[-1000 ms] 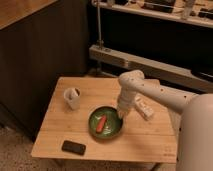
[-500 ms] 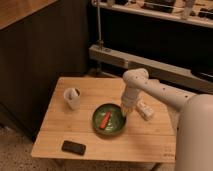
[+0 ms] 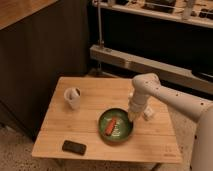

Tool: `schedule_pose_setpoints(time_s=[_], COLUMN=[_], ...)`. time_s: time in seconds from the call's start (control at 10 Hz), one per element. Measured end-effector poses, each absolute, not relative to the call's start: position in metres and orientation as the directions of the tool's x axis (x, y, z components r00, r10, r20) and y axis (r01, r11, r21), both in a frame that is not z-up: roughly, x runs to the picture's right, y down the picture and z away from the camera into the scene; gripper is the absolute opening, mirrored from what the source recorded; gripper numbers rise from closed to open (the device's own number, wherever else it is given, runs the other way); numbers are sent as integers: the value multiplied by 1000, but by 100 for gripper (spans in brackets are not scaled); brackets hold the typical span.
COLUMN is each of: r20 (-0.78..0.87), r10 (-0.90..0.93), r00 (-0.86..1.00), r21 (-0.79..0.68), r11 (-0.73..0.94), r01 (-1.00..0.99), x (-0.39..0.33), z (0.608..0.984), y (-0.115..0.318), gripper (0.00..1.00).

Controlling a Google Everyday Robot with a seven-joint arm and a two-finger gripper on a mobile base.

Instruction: Drag the ceramic bowl in a circle

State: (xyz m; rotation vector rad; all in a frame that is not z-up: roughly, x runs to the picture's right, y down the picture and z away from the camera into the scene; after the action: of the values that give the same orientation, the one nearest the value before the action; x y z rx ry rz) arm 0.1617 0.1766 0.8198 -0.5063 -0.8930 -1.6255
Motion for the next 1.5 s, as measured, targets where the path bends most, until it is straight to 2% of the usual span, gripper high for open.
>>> schedule_pose_setpoints(time_s=[0.7, 1.2, 1.5], r20=[696, 699, 700], r10=[-611, -609, -607], r00=[-377, -375, -376], r21=[352, 362, 362], r11=[-166, -151, -153], r01=[921, 920, 920], x=[90, 103, 127], z=[815, 854, 857], y=[179, 136, 137], gripper=[15, 15, 15])
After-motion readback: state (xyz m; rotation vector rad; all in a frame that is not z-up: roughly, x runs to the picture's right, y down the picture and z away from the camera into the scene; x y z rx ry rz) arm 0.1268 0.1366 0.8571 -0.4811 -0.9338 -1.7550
